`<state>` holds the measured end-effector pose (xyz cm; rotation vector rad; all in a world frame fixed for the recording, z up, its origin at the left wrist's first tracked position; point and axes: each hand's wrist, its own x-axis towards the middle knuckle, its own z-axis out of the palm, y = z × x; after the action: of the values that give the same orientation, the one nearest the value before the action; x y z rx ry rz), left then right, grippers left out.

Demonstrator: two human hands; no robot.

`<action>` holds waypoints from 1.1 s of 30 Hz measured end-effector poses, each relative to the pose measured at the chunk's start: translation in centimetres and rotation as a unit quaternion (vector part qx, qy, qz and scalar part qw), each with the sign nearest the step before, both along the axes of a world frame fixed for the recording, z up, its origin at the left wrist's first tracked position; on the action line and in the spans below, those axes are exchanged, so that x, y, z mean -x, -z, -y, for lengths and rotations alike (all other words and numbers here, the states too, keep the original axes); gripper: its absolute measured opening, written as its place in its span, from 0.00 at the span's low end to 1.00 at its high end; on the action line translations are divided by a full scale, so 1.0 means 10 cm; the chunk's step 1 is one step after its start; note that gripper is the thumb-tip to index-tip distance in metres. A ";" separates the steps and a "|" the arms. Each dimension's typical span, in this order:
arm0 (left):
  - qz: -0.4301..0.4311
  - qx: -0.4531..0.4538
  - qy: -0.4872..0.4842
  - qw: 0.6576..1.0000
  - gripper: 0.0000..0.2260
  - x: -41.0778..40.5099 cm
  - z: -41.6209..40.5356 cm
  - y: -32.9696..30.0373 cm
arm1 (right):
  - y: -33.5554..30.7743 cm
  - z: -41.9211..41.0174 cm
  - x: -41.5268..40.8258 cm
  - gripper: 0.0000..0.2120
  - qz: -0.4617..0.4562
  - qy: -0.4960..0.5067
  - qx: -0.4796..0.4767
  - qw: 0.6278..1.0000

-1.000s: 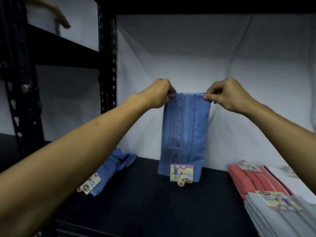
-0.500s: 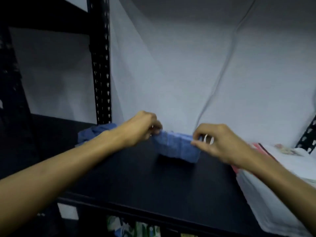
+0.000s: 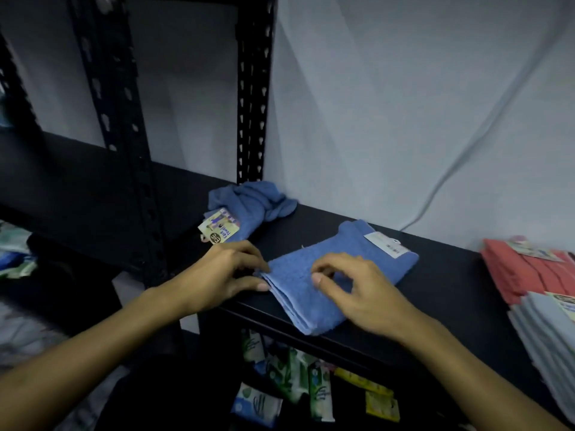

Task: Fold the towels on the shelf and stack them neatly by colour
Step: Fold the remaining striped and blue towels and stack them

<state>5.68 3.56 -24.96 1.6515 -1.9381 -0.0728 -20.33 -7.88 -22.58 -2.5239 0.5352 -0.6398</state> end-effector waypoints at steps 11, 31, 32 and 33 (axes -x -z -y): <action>-0.127 -0.061 -0.179 0.974 0.06 0.30 0.37 -0.05 | 0.13 0.28 0.33 0.18 -0.210 0.223 0.126 0.944; -0.282 -0.159 -0.129 0.937 0.04 0.21 0.55 -0.25 | -0.10 0.89 1.14 0.06 -0.055 0.227 -0.107 0.966; -0.279 -0.156 -0.133 0.938 0.04 0.21 0.55 -0.24 | -0.11 0.90 1.15 0.07 -0.046 0.235 -0.106 0.965; -0.274 -0.152 -0.137 0.940 0.03 0.20 0.55 -0.23 | -0.12 0.90 1.16 0.09 -0.041 0.241 -0.107 0.964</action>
<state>3.71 -1.99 -22.65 1.8329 -1.3118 -0.6772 -31.95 -16.86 -21.41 -2.2300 1.2029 -0.6045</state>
